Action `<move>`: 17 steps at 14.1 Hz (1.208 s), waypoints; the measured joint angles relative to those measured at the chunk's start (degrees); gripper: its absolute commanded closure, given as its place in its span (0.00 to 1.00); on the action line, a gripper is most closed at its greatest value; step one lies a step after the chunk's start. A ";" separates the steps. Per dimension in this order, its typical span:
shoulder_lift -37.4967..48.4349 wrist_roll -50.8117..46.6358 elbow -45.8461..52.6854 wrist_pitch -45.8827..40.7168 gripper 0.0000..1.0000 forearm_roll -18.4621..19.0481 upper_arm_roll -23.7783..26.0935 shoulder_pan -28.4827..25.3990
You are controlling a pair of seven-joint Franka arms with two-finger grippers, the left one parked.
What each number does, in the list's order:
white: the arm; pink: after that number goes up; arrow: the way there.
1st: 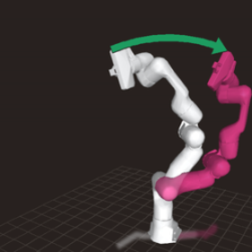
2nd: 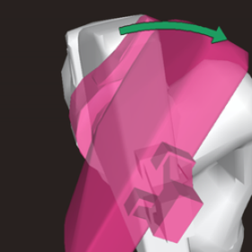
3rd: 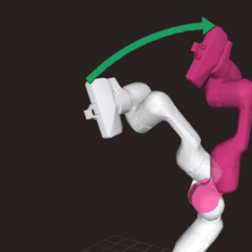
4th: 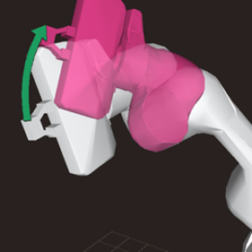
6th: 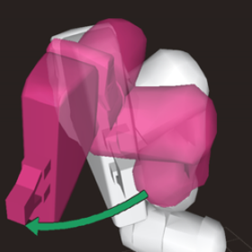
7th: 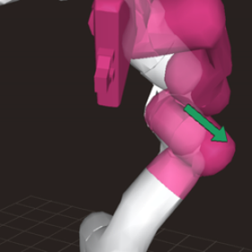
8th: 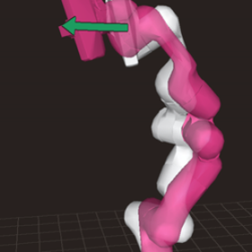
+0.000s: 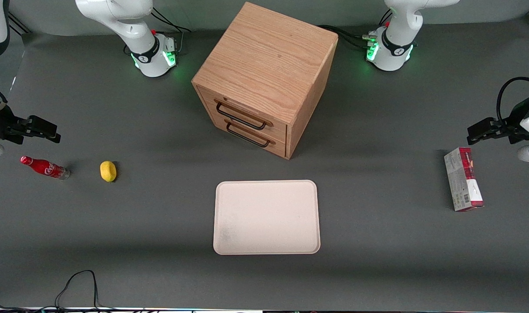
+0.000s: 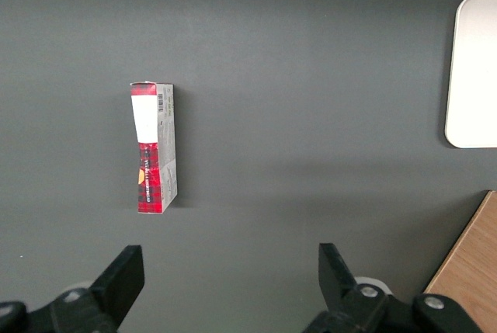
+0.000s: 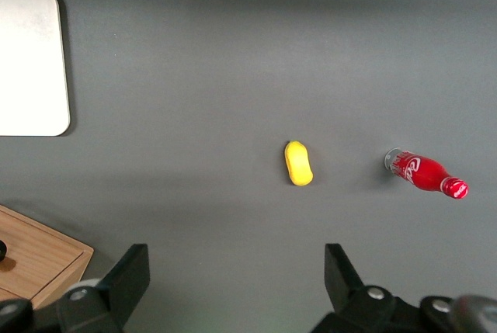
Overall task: Place coke bottle on tray
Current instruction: 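Move the right gripper above the red Coca-Cola bottle lying on the table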
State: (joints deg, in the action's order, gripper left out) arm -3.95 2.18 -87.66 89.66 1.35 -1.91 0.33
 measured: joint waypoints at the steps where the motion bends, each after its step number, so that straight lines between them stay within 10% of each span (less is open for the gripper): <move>1: 0.00 -0.02 0.00 -0.01 0.00 0.00 -0.01 0.00; 8: 0.03 0.51 0.00 -0.46 0.00 0.02 -1.64 0.13; 17: -7.27 26.86 6.98 0.43 0.00 -3.77 -18.70 6.95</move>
State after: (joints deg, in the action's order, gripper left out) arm -11.22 29.04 -80.69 90.09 -2.42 -20.62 7.28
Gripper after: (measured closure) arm 0.000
